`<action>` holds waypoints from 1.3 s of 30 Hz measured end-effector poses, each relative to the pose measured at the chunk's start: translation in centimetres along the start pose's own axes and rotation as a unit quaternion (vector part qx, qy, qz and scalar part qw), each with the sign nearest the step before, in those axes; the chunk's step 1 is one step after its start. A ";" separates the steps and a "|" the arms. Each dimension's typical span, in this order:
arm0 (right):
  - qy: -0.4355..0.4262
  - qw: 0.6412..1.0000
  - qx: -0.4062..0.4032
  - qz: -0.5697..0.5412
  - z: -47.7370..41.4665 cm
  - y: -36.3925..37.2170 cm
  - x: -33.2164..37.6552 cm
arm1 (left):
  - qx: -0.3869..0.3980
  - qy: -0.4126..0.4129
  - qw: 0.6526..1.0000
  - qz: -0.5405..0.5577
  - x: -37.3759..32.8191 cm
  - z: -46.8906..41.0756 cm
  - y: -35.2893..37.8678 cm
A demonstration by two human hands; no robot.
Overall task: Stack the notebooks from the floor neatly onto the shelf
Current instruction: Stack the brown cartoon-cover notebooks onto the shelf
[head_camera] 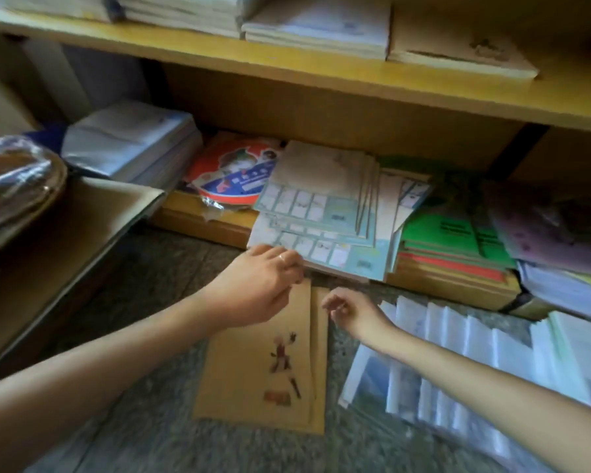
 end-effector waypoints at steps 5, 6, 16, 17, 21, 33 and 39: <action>0.153 0.986 0.039 -0.048 1.8 3.3 -1.5 | 0.161 -0.294 0.905 0.262 0.1 8.4 8.0; 0.168 0.983 0.046 -0.064 2.1 3.9 -1.5 | 0.172 -0.329 0.885 0.281 -0.2 9.5 8.8; 0.222 0.966 0.067 -0.111 3.6 7.7 -2.0 | 0.128 -0.506 0.778 0.349 -2.3 12.1 11.4; 0.218 0.966 0.064 -0.126 3.6 7.7 -2.1 | 0.109 -0.518 0.769 0.358 -2.2 11.9 11.3; 0.212 0.954 0.065 -0.204 4.3 7.3 -2.3 | 0.057 -0.564 0.709 0.419 -2.0 11.5 10.7; 0.253 0.875 0.025 -0.412 7.1 5.0 -5.2 | 0.004 -0.528 0.572 0.628 -7.4 9.3 6.5; 0.226 0.903 0.026 -0.364 8.9 5.5 -6.8 | 0.045 -0.455 0.566 0.686 -8.1 9.7 4.8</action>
Point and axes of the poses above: each hand's wrist, its own z-axis away from the middle knuckle, its own y-axis out of the palm, x = y × z, the point moved 1 cm from there along -z, towards the middle knuckle, and after that the axes turned 3 degrees about -y, right-handed, at the moved point
